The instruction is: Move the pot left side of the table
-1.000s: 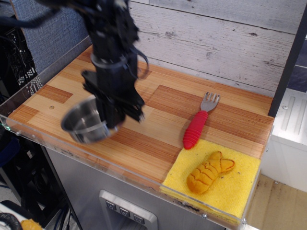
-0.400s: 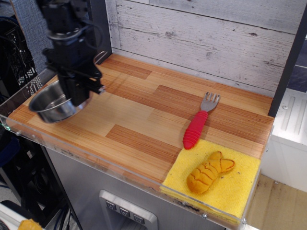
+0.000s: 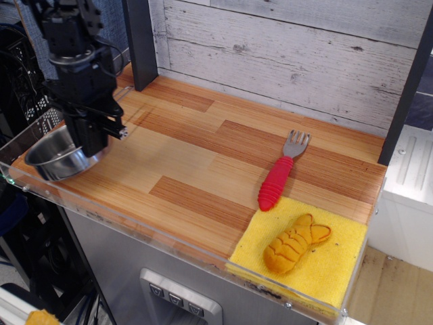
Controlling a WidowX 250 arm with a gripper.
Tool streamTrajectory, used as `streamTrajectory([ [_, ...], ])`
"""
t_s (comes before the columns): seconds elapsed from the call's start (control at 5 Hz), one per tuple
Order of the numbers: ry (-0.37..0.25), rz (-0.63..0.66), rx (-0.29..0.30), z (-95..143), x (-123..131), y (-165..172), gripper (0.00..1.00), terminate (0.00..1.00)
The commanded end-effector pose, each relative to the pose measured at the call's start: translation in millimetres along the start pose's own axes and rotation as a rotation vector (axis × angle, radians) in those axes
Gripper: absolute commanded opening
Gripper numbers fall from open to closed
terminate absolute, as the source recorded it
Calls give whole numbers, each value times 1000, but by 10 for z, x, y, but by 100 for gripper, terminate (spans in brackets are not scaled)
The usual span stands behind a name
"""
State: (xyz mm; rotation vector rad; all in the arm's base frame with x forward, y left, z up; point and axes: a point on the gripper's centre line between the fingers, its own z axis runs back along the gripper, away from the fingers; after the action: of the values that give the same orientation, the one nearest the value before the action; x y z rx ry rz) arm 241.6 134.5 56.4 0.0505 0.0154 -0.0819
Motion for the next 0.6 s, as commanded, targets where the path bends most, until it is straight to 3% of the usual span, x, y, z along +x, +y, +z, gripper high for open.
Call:
streamTrajectory([
  [0.0,19,5,6,-12,68,163,0,0],
  [0.4,58,-88,-55,-268,186,-289,0,0],
])
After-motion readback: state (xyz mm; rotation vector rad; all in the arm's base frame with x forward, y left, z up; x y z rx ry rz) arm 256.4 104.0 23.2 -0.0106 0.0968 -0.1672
